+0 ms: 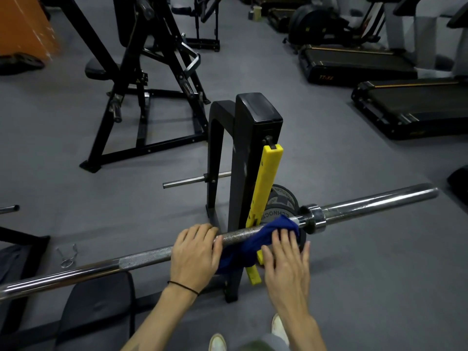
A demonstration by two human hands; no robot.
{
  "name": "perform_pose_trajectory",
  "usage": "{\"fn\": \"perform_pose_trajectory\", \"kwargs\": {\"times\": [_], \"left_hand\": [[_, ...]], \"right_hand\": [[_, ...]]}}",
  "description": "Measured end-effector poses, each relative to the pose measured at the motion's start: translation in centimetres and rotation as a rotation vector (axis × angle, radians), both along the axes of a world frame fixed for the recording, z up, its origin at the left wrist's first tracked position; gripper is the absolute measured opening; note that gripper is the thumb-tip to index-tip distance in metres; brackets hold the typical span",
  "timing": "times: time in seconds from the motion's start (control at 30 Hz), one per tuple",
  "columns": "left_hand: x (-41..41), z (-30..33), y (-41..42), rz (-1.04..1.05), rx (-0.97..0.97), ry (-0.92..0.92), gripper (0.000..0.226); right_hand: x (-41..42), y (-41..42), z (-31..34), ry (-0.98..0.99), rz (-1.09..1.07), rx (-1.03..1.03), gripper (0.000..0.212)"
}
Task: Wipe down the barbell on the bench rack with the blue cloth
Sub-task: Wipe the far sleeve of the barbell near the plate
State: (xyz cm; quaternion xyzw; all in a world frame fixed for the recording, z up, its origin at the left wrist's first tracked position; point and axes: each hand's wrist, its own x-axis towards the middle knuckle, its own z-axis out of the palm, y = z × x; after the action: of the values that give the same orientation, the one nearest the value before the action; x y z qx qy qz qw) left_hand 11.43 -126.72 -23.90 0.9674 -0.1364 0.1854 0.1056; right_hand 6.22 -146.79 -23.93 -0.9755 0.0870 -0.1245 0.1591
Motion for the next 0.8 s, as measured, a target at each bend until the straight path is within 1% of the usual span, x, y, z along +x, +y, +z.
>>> {"fn": "perform_pose_trajectory", "kwargs": {"times": [0.07, 0.1, 0.17, 0.23, 0.3, 0.33, 0.4, 0.43, 0.5, 0.53, 0.6, 0.63, 0.67, 0.7, 0.73, 0.8], "left_hand": [[0.2, -0.1, -0.2, 0.022, 0.006, -0.007, 0.036], [0.3, -0.1, -0.3, 0.028, 0.009, -0.008, 0.036], [0.3, -0.3, -0.5, 0.030, 0.019, -0.021, 0.037], [0.3, -0.4, -0.2, 0.007, 0.029, -0.056, 0.037], [0.0, -0.6, 0.3, -0.029, 0.026, -0.127, 0.033], [0.0, -0.8, 0.5, -0.047, 0.026, -0.154, 0.030], [-0.1, -0.6, 0.4, -0.039, 0.044, -0.149, 0.028], [0.0, -0.2, 0.2, 0.001, 0.052, -0.123, 0.032], [0.6, 0.8, -0.4, 0.099, 0.059, -0.034, 0.046], [0.8, 1.0, -0.7, 0.120, 0.062, 0.004, 0.052], [1.0, 1.8, -0.9, 0.129, 0.101, 0.093, 0.059], [1.2, 2.4, -0.9, 0.122, 0.156, 0.173, 0.059], [1.5, 3.1, -1.0, 0.108, 0.215, 0.236, 0.059], [2.0, 3.4, -1.1, 0.107, 0.231, 0.303, 0.057], [2.7, 3.4, -1.0, 0.133, 0.195, 0.361, 0.057], [3.8, 3.3, -0.8, 0.156, 0.060, 0.508, 0.058]], "right_hand": [[-0.1, 2.1, 0.0, 0.020, -0.019, 0.023, 0.079], [-0.2, 3.7, 0.1, 0.014, 0.012, 0.023, 0.079], [-0.9, 6.5, 0.2, -0.016, 0.163, -0.009, 0.075], [-1.2, 6.7, 0.2, -0.029, 0.286, -0.064, 0.069], [-0.8, 4.5, -0.1, -0.034, 0.254, -0.103, 0.065], [-0.6, 3.0, -0.1, -0.033, 0.188, -0.103, 0.066], [-0.2, 0.5, 0.2, -0.006, 0.060, -0.063, 0.070], [-0.2, 0.1, 0.3, 0.009, 0.026, -0.050, 0.072], [-0.1, 1.9, 0.5, 0.035, -0.006, -0.025, 0.074], [-0.3, 3.6, 0.6, 0.033, 0.029, -0.012, 0.074], [-0.9, 6.4, 0.4, -0.011, 0.175, -0.008, 0.071], [-1.0, 6.6, 0.5, -0.018, 0.241, -0.026, 0.070], [-0.7, 5.8, 0.7, -0.014, 0.261, -0.052, 0.069], [-0.3, 4.4, 0.8, -0.006, 0.230, -0.076, 0.068], [0.1, 2.8, 0.9, 0.000, 0.161, -0.077, 0.068], [0.7, -0.3, 1.3, -0.013, 0.025, -0.038, 0.071]]}}
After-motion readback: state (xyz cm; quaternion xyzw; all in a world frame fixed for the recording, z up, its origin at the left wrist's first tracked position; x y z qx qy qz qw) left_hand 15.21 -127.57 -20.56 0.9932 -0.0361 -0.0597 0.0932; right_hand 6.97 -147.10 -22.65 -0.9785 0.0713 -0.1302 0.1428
